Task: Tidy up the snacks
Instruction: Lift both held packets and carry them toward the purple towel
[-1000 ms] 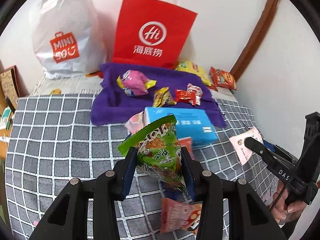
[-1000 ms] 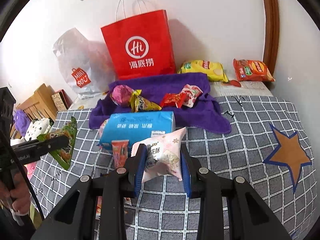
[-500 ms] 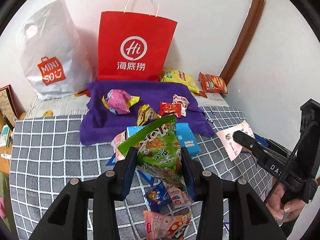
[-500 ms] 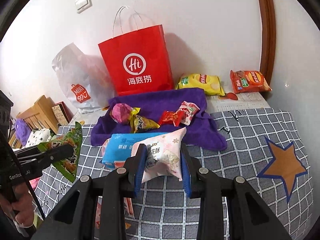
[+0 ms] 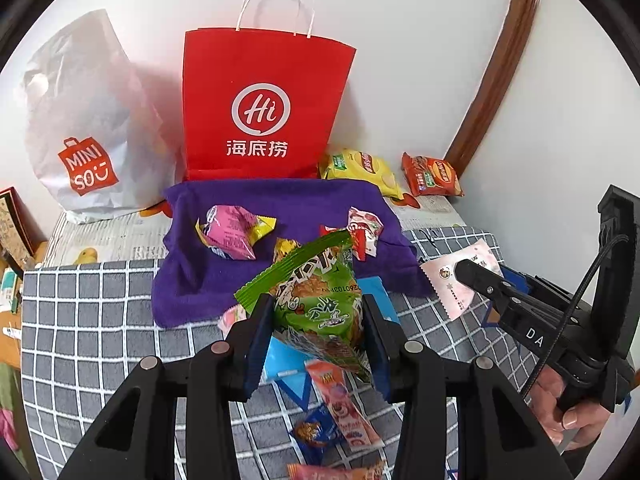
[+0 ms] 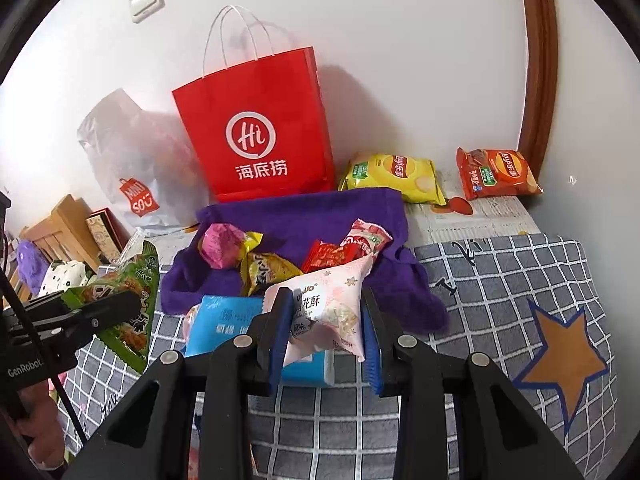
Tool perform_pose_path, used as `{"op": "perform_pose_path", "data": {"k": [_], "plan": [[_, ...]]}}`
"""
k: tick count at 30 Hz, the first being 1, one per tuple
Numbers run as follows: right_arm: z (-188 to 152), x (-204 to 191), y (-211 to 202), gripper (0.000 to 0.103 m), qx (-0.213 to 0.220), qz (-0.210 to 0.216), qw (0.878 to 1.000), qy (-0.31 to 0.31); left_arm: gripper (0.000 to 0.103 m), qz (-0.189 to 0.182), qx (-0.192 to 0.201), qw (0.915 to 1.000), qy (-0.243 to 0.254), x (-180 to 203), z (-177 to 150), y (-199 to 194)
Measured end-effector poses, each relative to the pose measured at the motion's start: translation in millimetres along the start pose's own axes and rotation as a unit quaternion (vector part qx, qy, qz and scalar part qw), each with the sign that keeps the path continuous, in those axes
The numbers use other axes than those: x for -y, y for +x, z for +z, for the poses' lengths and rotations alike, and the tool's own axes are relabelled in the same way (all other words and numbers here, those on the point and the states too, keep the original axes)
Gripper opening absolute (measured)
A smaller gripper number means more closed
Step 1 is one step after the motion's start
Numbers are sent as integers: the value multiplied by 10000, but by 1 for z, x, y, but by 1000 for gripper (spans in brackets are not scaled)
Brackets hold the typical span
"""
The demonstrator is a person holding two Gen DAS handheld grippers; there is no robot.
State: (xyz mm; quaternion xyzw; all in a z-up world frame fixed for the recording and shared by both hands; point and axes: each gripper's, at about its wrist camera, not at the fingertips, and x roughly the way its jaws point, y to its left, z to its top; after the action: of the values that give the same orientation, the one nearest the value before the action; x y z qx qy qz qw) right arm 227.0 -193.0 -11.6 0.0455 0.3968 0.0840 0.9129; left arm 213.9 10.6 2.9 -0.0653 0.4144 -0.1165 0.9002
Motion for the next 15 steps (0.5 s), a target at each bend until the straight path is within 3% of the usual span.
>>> {"op": "perform_pose_path", "data": {"k": [15], "plan": [[37,-15,43,33,10,-127,9998,-145,41,43,-58,9998,-208,-22,37,37]]}}
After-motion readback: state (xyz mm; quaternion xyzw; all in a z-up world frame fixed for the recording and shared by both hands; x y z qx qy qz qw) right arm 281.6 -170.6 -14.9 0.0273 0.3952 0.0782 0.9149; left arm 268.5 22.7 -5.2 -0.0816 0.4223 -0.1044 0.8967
